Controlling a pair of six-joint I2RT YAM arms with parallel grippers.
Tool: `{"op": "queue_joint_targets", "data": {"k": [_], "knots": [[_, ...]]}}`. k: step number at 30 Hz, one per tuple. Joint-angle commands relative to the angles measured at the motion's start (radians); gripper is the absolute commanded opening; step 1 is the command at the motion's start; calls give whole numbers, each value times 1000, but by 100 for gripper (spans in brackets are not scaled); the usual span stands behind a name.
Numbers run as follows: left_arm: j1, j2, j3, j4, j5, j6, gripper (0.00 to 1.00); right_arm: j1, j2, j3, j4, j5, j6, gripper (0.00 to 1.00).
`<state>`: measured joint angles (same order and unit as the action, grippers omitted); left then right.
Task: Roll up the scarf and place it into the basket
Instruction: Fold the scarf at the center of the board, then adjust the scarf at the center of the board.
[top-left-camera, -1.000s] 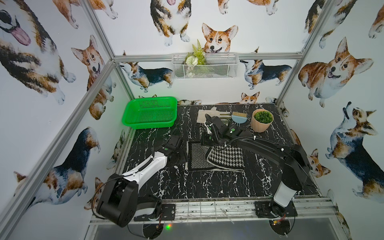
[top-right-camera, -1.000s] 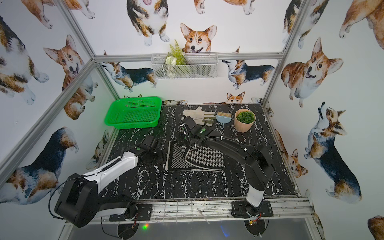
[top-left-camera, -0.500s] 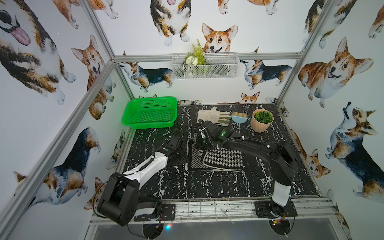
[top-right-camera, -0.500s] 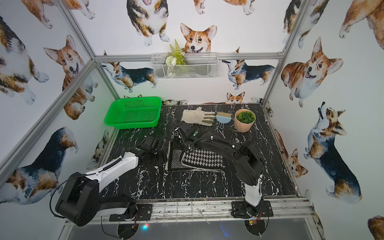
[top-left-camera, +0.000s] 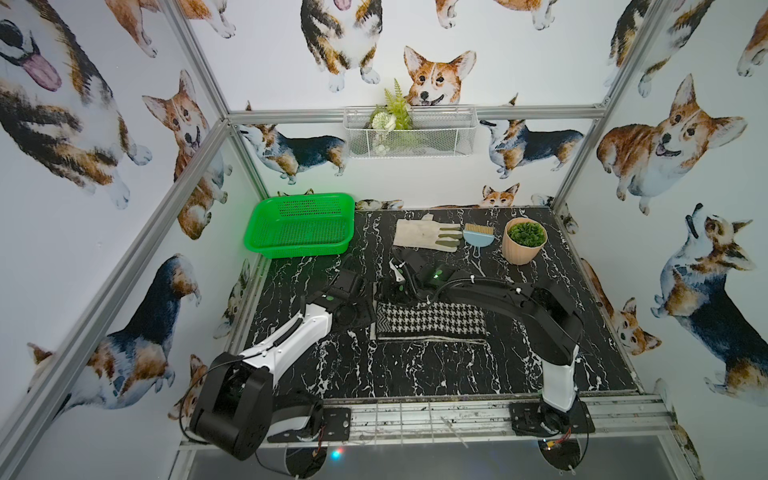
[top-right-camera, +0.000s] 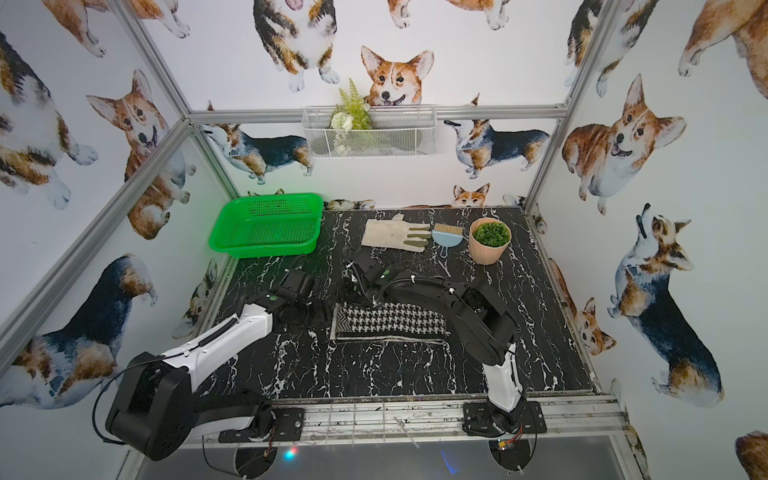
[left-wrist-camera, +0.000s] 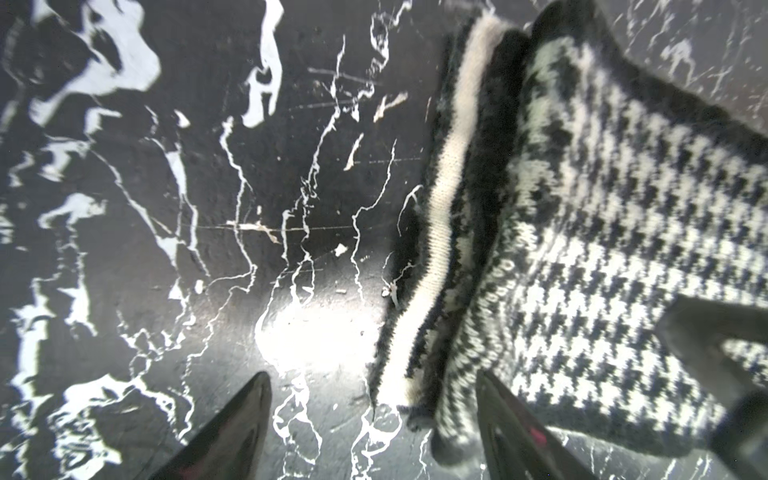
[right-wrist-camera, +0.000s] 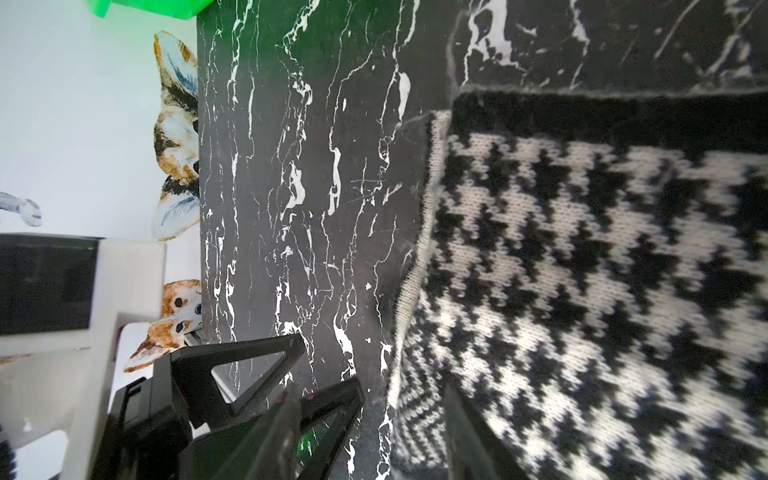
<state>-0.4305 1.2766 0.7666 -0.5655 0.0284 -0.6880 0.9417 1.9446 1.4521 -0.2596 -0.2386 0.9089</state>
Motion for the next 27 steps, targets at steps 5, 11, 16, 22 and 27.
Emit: {"op": "queue_joint_targets", "data": {"k": [5, 11, 16, 22, 27], "knots": [[-14, -83, 43, -47, 59, -8, 95, -121, -146, 25, -215, 166, -168, 100], [-153, -59, 137, 6, 73, -79, 100, -327, -228, -66, -496, 361, -383, 100], [-281, 72, 199, 107, 95, -150, 100, -481, -263, -201, -515, 362, -440, 100], [-305, 222, 162, 237, 134, -223, 100, -540, -244, -299, -489, 368, -456, 100], [-281, 322, 119, 250, 115, -237, 100, -547, -189, -328, -478, 373, -452, 100]]}}
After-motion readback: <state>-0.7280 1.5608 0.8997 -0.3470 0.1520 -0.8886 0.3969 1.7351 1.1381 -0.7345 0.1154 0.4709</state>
